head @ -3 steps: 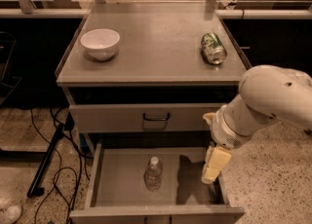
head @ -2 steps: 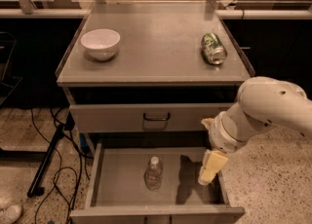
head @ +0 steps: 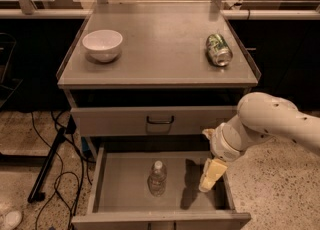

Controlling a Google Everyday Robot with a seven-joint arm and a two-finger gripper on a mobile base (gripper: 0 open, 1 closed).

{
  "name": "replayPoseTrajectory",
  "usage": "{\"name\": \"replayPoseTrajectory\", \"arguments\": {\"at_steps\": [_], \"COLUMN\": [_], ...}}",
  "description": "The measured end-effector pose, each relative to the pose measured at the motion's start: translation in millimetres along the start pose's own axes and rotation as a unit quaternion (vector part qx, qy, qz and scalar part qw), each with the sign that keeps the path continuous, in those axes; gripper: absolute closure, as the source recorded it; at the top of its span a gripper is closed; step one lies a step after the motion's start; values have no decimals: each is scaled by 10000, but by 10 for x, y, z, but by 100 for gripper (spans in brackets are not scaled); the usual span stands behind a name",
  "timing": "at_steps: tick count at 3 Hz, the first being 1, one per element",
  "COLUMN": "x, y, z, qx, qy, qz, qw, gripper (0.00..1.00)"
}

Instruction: Pick water bottle from middle drawer and place on counter

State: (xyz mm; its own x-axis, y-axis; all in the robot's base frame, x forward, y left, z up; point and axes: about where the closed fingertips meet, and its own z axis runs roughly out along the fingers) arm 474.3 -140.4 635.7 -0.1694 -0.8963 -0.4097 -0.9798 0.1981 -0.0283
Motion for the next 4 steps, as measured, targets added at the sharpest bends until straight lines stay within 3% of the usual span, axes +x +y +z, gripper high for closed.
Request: {"name": "replayPoseTrajectory", "arguments": {"at_steps": [1,4], "x": [5,-15], "y": [35,77], "z": [53,893], "qx": [-110,-388], "qy": [-94,-619], "qz": [55,414], "qw": [9999,9965], "gripper": [0,0]}}
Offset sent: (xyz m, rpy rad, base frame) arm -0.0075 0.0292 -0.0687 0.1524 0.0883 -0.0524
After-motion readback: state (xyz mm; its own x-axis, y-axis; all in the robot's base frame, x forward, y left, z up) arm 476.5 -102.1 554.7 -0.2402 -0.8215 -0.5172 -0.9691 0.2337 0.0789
